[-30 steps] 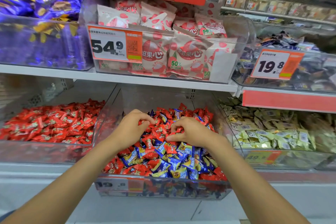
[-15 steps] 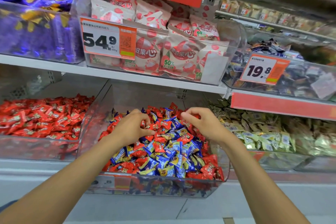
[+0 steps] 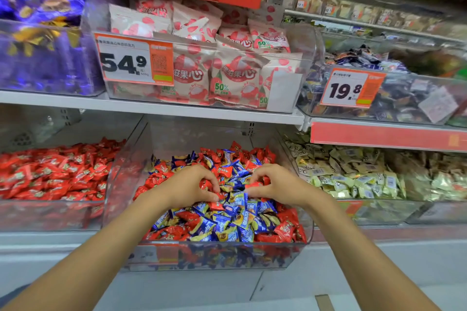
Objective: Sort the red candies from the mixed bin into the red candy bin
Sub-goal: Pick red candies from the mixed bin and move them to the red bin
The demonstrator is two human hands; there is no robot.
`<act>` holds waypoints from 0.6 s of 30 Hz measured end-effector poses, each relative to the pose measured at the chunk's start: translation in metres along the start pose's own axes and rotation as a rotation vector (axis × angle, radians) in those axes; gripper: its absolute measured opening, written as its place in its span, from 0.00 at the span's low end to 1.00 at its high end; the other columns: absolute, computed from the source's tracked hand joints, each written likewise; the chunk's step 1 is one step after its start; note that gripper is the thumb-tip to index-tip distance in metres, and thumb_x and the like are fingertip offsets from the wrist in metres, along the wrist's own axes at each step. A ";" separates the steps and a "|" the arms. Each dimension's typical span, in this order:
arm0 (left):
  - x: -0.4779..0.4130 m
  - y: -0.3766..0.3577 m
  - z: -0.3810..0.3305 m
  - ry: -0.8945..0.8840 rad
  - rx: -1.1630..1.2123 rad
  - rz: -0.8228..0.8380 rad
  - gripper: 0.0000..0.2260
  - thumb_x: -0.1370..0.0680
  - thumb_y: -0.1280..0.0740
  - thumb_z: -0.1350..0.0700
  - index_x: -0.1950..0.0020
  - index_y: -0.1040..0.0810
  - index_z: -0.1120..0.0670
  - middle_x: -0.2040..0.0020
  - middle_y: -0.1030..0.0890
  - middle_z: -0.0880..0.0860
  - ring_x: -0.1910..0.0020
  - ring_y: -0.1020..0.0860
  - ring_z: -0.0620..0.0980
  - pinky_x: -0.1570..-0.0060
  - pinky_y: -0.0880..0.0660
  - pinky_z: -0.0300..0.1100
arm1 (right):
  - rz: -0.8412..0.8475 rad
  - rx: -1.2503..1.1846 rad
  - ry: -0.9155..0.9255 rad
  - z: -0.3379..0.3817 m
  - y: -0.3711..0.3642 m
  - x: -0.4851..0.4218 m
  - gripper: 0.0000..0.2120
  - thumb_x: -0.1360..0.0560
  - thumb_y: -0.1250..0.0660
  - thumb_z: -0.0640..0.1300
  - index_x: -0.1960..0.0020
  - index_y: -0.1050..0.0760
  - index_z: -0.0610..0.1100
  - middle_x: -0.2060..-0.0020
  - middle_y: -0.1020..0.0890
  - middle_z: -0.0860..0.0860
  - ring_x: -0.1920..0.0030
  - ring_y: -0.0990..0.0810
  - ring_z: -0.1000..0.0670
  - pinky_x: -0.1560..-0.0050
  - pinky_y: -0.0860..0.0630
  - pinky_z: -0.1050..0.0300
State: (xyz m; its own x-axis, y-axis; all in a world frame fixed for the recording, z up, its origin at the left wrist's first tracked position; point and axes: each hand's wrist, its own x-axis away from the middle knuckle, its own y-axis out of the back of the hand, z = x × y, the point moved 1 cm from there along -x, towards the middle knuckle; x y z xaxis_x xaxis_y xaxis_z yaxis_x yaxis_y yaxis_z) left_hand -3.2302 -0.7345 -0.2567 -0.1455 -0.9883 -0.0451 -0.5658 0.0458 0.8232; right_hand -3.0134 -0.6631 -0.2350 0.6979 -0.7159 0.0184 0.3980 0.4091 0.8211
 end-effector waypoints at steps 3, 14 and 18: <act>0.001 0.003 0.003 0.002 0.082 -0.068 0.04 0.28 0.26 0.52 0.59 0.20 0.49 0.62 0.22 0.42 0.63 0.26 0.35 0.61 0.32 0.35 | -0.118 -0.128 0.001 0.001 0.004 0.002 0.11 0.27 0.28 0.48 0.60 0.28 0.44 0.71 0.25 0.59 0.72 0.30 0.62 0.67 0.37 0.68; 0.024 0.021 0.024 0.095 0.109 -0.278 0.09 0.25 0.29 0.54 0.48 0.23 0.43 0.42 0.24 0.47 0.42 0.27 0.46 0.46 0.35 0.39 | -0.268 -0.195 0.041 0.025 0.004 -0.026 0.15 0.24 0.35 0.55 0.58 0.24 0.44 0.73 0.27 0.54 0.75 0.34 0.58 0.68 0.36 0.63; 0.013 0.009 0.026 0.195 0.081 -0.349 0.07 0.28 0.26 0.51 0.59 0.24 0.47 0.45 0.24 0.51 0.42 0.27 0.50 0.50 0.36 0.42 | -0.238 -0.014 -0.011 0.027 -0.015 -0.051 0.19 0.31 0.29 0.62 0.60 0.27 0.46 0.68 0.25 0.53 0.68 0.29 0.54 0.65 0.33 0.58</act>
State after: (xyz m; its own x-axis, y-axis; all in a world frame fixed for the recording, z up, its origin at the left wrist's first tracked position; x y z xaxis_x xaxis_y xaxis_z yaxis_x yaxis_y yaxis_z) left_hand -3.2583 -0.7434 -0.2644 0.2189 -0.9552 -0.1991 -0.6172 -0.2936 0.7300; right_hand -3.0709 -0.6475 -0.2330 0.5772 -0.7992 -0.1680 0.5587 0.2364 0.7949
